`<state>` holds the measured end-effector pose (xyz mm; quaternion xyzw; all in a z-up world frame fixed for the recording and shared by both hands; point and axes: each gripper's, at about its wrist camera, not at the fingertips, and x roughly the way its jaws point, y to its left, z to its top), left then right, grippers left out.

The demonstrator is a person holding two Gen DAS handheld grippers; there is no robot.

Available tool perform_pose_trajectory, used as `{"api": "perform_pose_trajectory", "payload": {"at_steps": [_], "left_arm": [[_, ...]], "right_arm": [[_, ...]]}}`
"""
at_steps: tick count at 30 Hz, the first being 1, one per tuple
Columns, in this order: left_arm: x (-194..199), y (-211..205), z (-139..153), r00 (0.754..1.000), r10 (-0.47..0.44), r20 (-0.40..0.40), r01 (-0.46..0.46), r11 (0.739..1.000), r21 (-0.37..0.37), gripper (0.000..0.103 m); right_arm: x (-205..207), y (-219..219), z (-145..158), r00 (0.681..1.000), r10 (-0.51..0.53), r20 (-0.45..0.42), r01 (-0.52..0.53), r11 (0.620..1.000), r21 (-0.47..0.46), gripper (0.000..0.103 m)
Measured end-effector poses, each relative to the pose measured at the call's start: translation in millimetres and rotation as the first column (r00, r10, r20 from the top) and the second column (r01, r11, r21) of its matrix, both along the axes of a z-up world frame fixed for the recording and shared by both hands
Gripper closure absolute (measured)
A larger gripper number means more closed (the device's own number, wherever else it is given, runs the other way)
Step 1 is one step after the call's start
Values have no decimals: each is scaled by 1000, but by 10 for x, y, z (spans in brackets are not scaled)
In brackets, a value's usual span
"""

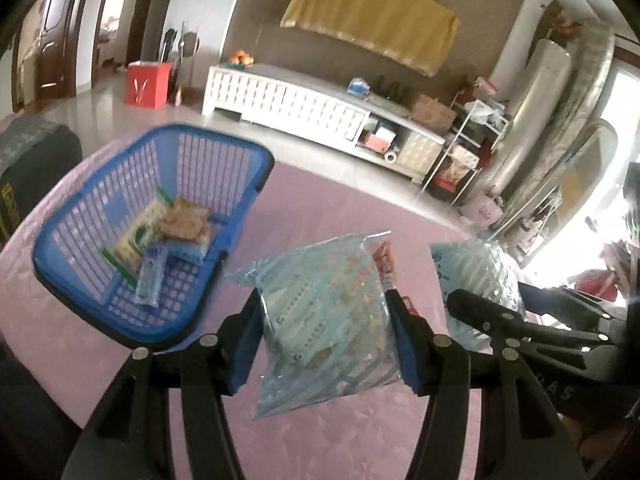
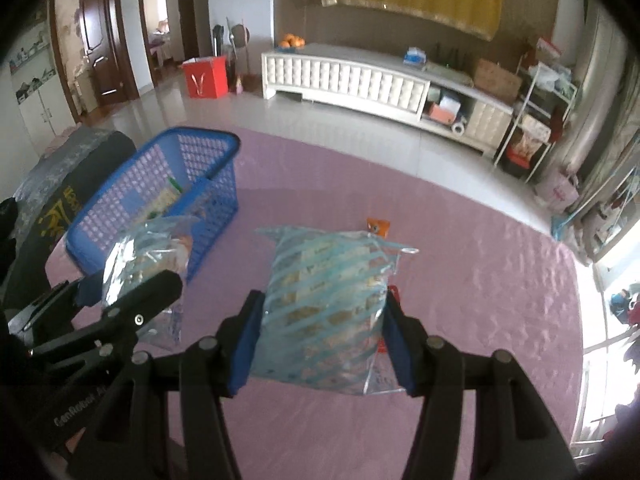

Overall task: Organize snacks
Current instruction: 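Carry both blue bags over the basket while the right tool opens to drop its bag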

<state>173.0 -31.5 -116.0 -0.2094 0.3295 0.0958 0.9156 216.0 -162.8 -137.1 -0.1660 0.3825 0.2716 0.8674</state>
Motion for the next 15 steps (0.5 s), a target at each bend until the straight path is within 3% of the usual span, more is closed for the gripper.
{"api": "perform_pose_trajectory", "payload": {"at_steps": [5, 15], "left_arm": [[-186, 111, 259, 999, -27, 26, 26, 999, 40, 47], [-402, 549, 559, 998, -50, 46, 46, 995, 93, 47]], "right_arm": [[-211, 99, 230, 999, 12, 45, -14, 999, 32, 42], [-273, 623, 414, 996, 45, 71, -51, 995, 91, 42]]}}
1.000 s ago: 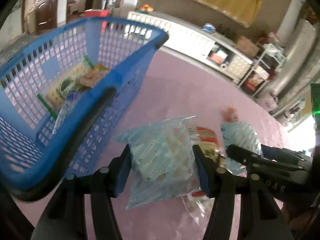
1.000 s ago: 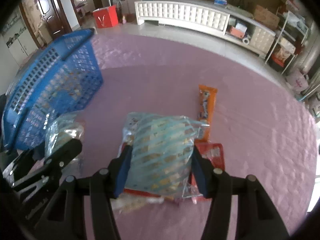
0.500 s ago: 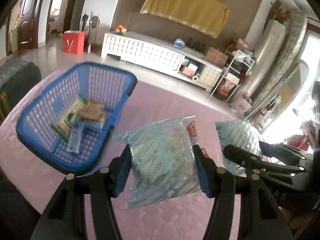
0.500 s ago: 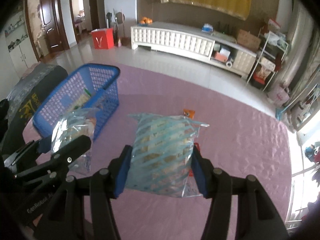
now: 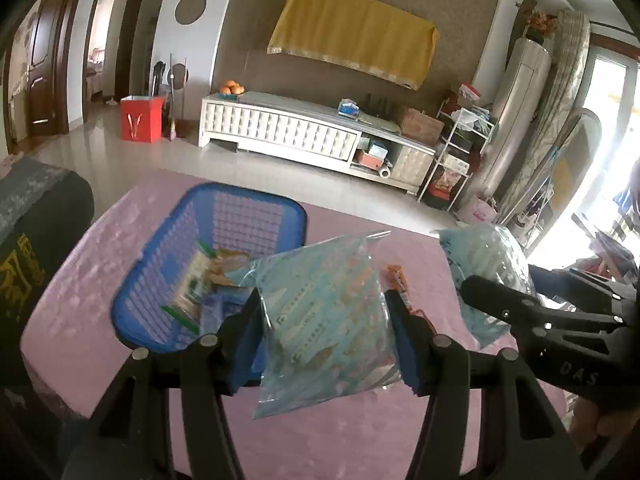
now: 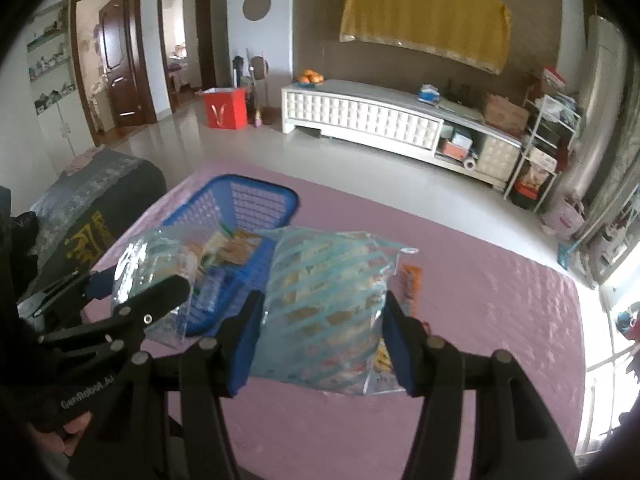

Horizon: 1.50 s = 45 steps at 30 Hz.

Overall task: Organize snacks
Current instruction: 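Carry both blue bags over the basket while the right tool opens to drop its bag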

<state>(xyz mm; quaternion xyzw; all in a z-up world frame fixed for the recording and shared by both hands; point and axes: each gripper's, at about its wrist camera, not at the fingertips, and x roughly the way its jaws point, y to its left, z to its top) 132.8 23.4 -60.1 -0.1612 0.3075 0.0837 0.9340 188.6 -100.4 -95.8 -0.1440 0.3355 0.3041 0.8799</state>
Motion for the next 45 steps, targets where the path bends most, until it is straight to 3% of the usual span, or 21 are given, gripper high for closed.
{"api": "perform_pose_trajectory", "payload": {"at_steps": [9, 16, 31, 39, 45], "left_arm": [[-51, 524, 154, 1000, 9, -1, -8, 998, 68, 47], [3, 891, 105, 999, 25, -20, -24, 998, 60, 47], [304, 1469, -378, 992, 47, -117, -47, 999, 3, 47], [297, 1525, -588, 988, 44, -149, -46, 999, -9, 47], [204, 1572, -654, 987, 34, -158, -39, 999, -29, 47]], "right_arm": [[29, 553, 4, 998, 62, -9, -62, 998, 34, 42], [145, 968, -74, 993, 111, -25, -111, 994, 25, 42], [383, 1475, -560, 977, 163, -139, -171, 984, -46, 42], [307, 1511, -843, 968, 142, -207, -166, 980, -108, 41], [206, 1511, -856, 965, 144, -221, -173, 978, -116, 41]]}}
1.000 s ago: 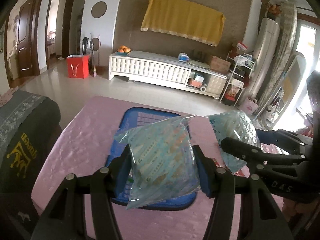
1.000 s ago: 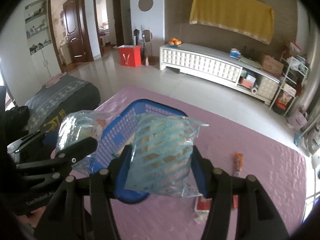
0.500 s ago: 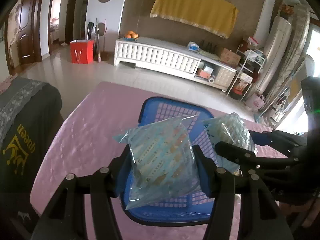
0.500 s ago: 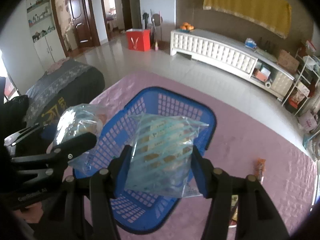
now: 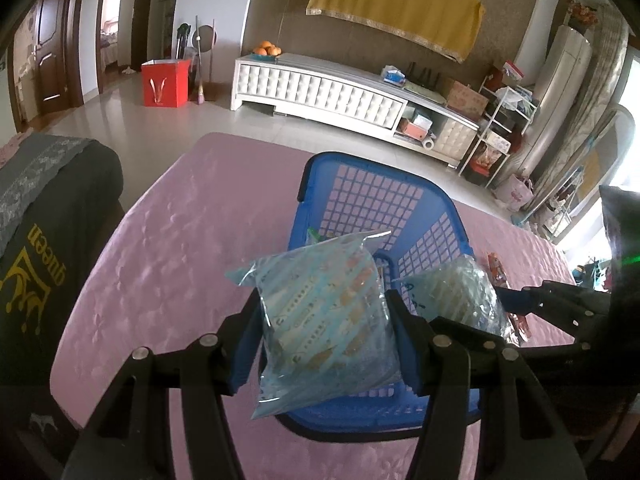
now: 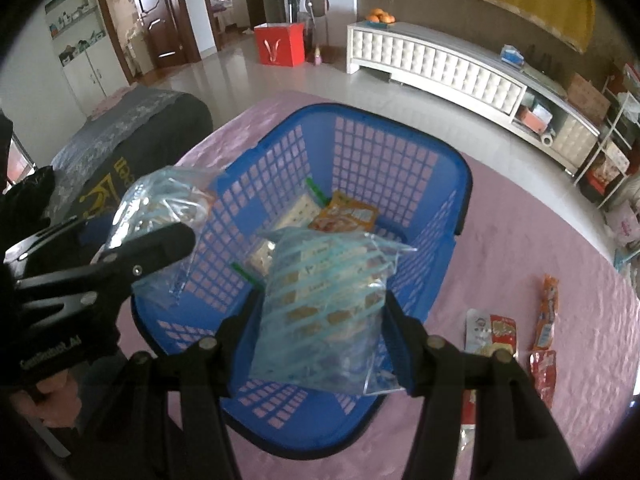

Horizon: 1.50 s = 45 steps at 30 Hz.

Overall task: Organize snacks
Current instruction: 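Carry both blue bags over the basket while the right tool opens to drop its bag, then lower the held blue bag into the basket and open the left tool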

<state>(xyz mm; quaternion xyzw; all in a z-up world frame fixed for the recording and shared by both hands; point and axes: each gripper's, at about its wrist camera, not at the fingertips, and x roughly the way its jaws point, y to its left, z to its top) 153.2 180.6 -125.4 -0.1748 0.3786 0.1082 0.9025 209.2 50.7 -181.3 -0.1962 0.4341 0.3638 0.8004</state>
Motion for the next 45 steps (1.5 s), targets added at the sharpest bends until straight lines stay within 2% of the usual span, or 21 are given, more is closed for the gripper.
{"api": "perform_pose_trajectory", "payload": {"at_steps": [5, 9, 12, 21, 27, 45], "left_arm": [[-84, 31, 55, 1000, 1, 10, -1, 1000, -6, 47], [-180, 38, 145, 1000, -5, 27, 5, 1000, 2, 47], [-254, 17, 197, 999, -9, 38, 9, 1000, 1, 47], [-377, -168, 370, 996, -68, 64, 67, 997, 27, 47], [-276, -320, 393, 991, -118, 61, 115, 992, 47, 47], [299, -634, 36, 978, -205, -40, 207, 978, 37, 47]], "right_arm": [[-47, 30, -32, 999, -10, -36, 9, 1000, -25, 38], [-168, 18, 18, 998, -22, 53, 26, 996, -84, 24], [-216, -75, 143, 998, -50, 49, 52, 998, -47, 20], [-274, -285, 424, 990, -120, 74, 120, 993, 8, 19], [-242, -443, 449, 985, -152, 78, 151, 988, 22, 19], [198, -752, 130, 970, -242, 5, 241, 970, 38, 19]]}}
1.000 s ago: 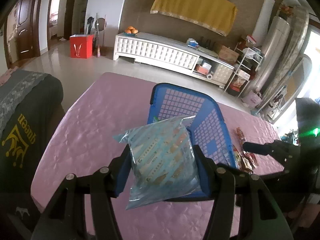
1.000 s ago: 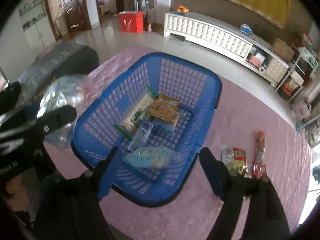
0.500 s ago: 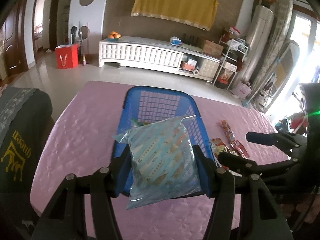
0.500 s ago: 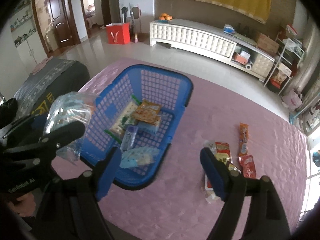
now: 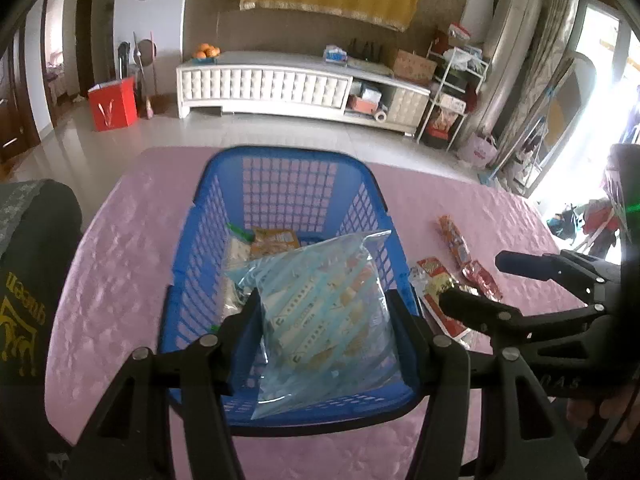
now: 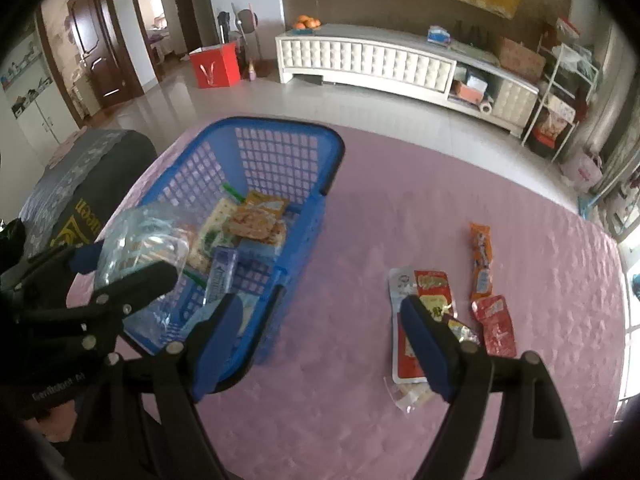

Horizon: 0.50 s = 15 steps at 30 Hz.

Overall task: Organize snacks
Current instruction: 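Lower the held blue bag into the basket and open the left tool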

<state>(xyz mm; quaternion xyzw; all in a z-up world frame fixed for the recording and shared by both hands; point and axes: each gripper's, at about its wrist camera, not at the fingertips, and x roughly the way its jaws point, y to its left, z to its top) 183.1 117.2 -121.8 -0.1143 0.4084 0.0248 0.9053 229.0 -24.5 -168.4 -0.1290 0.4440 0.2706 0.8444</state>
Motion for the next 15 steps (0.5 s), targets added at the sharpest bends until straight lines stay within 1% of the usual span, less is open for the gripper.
{"api": "perform_pose_trajectory", "payload": {"at_steps": [4, 6, 8, 10, 12, 14, 15], "left_arm": [[75, -55, -170, 999, -13, -46, 13, 1000, 3, 47], [90, -89, -218, 998, -12, -60, 13, 1000, 24, 47], [105, -106, -236, 998, -16, -65, 17, 1000, 19, 46], [110, -104, -230, 998, -15, -66, 15, 1000, -1, 46], [103, -107, -189, 998, -12, -68, 13, 1000, 2, 45], [74, -120, -121, 998, -14, -57, 15, 1000, 11, 38], [42, -131, -65, 999, -15, -45, 16, 1000, 19, 38]], "right_arm": [[58, -82, -43, 1000, -23, -10, 23, 999, 23, 19], [57, -105, -23, 1000, -23, -8, 23, 999, 34, 19], [46, -112, 7, 1000, -14, -8, 14, 999, 32, 19], [18, -135, 63, 1000, -13, 7, 13, 999, 34, 19], [-3, -156, 121, 1000, -17, 15, 16, 999, 41, 19], [-57, -195, 200, 999, -18, 26, 17, 998, 53, 19], [-80, -201, 234, 999, -19, 32, 18, 998, 57, 19]]}}
